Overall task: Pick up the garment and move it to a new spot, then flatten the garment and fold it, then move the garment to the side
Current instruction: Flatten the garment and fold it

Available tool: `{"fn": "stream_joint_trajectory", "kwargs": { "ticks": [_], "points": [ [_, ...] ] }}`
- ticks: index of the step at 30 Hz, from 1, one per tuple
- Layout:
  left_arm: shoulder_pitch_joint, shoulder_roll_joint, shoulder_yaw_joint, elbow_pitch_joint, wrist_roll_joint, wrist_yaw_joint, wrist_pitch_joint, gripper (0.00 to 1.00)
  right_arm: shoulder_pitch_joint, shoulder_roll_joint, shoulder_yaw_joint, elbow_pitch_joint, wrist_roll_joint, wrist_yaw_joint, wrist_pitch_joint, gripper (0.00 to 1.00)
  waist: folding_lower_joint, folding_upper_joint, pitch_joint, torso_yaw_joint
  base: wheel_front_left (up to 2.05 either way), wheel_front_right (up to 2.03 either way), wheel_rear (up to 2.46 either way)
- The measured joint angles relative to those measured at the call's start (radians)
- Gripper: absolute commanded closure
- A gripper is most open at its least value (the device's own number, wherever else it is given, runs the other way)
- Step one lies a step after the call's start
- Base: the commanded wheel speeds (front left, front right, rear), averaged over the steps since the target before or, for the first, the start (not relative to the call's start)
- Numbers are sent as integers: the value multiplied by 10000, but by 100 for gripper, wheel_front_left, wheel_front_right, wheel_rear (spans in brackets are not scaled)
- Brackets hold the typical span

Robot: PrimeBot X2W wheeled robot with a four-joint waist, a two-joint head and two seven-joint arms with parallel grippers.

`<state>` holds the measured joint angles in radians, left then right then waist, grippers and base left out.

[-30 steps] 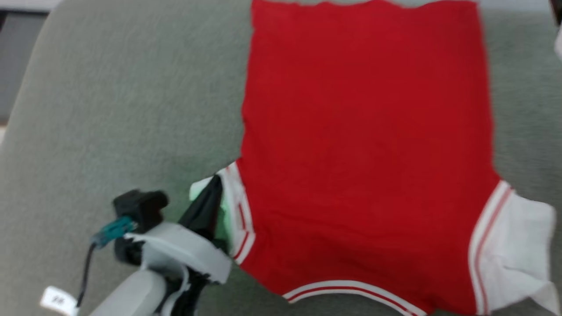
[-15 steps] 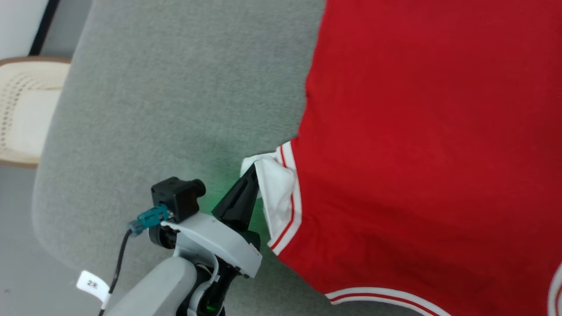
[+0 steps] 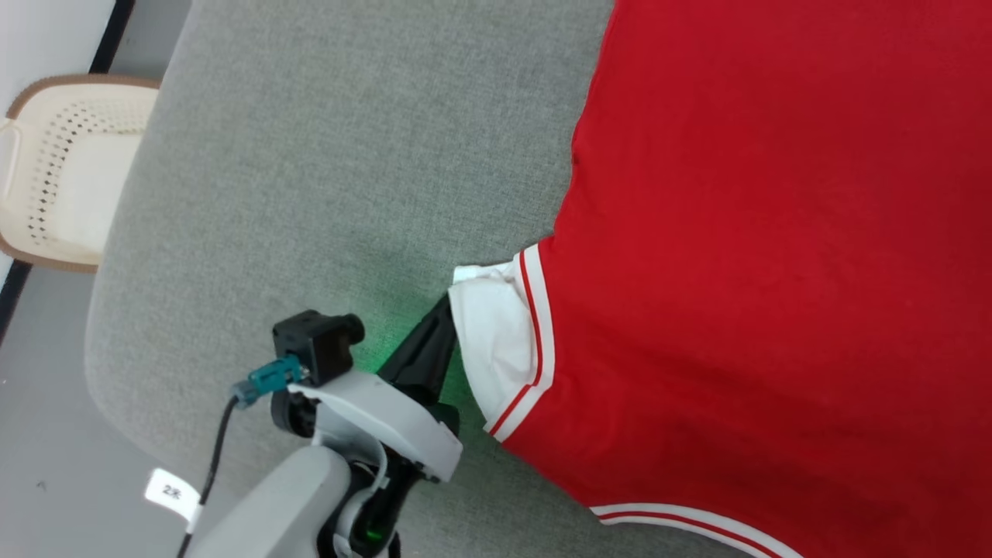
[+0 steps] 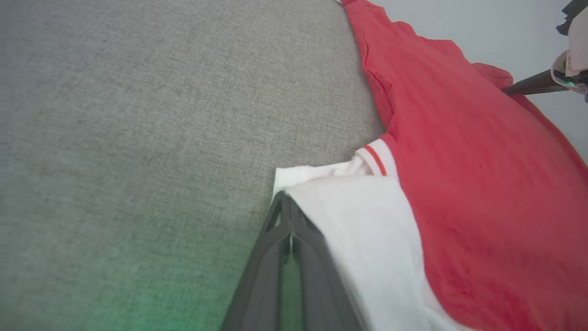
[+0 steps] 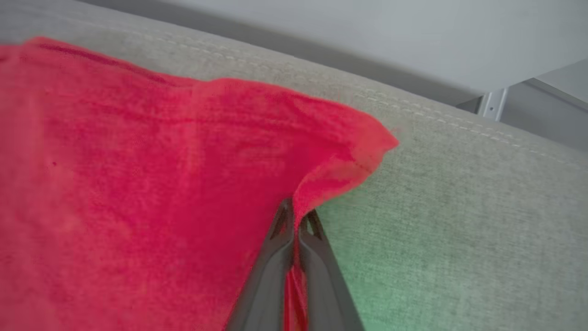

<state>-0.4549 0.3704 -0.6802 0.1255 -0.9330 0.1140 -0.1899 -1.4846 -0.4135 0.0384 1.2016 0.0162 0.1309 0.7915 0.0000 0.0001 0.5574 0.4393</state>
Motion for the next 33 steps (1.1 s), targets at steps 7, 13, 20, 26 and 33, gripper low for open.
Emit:
{"fn": "stream_joint_trajectory", "kwargs": {
  "ticks": [7, 13, 20, 26, 33],
  "points": [
    [26, 297, 330, 472, -186, -4, -59, 100, 404, 520, 278, 42, 370, 6, -681, 100, 0, 0, -545, -379, 0, 0, 0],
    [479, 800, 732, 598, -433, 150, -134, 100, 1598, 1053, 1206, -355, 1394, 6, -1193, 100, 0, 0, -1101, -1049, 0, 0, 0],
    [1206, 1471, 1043, 410, -612, 462, -121, 100, 3816, 976, 2382, -2232, 3430, 6, -1338, 100, 0, 0, -1778, -2033, 0, 0, 0],
    [1890, 1893, 1365, 67, -811, 779, -144, 100, 6311, 343, 2675, -4882, 4915, 10, -734, 100, 0, 0, -2311, -2916, 0, 0, 0],
    [2356, 2211, 1649, -424, -976, 1035, -221, 100, 9929, -130, 1241, -8332, 5492, 15, 255, 100, 0, 0, -2787, -3763, 0, 0, 0]
  ]
}}
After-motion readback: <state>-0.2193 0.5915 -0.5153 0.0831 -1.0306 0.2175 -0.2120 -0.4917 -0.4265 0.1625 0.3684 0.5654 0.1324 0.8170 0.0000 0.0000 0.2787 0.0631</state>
